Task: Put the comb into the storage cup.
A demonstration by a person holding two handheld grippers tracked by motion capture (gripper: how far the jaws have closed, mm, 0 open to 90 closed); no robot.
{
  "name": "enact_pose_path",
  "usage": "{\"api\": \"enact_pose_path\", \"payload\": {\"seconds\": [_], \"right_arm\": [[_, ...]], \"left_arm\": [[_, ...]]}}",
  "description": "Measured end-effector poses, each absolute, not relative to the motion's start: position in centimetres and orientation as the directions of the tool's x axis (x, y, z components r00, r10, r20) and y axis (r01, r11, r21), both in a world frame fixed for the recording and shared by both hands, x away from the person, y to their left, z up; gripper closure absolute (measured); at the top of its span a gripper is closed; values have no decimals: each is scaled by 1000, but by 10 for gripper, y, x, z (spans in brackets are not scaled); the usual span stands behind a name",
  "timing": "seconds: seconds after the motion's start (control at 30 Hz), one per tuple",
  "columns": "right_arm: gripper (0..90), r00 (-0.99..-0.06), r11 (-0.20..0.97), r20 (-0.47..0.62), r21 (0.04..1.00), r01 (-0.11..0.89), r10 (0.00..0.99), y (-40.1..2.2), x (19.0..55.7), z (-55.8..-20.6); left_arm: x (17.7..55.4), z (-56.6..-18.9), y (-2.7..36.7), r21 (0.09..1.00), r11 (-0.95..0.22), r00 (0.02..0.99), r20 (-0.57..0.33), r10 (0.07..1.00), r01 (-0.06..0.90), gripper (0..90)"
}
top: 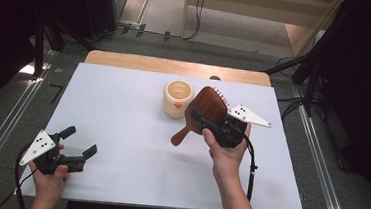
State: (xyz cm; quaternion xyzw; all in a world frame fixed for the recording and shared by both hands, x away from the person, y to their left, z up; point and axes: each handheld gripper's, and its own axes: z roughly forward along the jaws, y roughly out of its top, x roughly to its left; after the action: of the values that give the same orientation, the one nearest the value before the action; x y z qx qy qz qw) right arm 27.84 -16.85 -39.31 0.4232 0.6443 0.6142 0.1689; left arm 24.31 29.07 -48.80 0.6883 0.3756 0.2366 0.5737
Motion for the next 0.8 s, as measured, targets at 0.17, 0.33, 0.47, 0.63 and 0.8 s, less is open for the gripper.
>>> {"api": "enact_pose_path", "payload": {"seconds": [0.17, 0.33, 0.47, 0.63, 0.8], "right_arm": [[503, -586, -116, 296, 939, 325, 754, -167, 283, -385], [503, -584, -126, 298, 940, 317, 755, -167, 287, -379], [503, -584, -124, 294, 942, 313, 757, -168, 292, -374], [503, -577, -123, 289, 943, 309, 764, -169, 297, -367], [503, -575, -124, 283, 946, 301, 768, -169, 301, -360]], "left_arm": [[242, -488, 291, 969, -57, 599, -103, 794, 242, 0], [243, -488, 291, 969, -57, 605, -104, 790, 242, 0], [243, -488, 292, 969, -51, 604, -110, 789, 243, 0], [243, -488, 292, 969, -48, 597, -111, 795, 243, 0], [243, -488, 293, 969, -42, 602, -117, 790, 244, 0]]}}
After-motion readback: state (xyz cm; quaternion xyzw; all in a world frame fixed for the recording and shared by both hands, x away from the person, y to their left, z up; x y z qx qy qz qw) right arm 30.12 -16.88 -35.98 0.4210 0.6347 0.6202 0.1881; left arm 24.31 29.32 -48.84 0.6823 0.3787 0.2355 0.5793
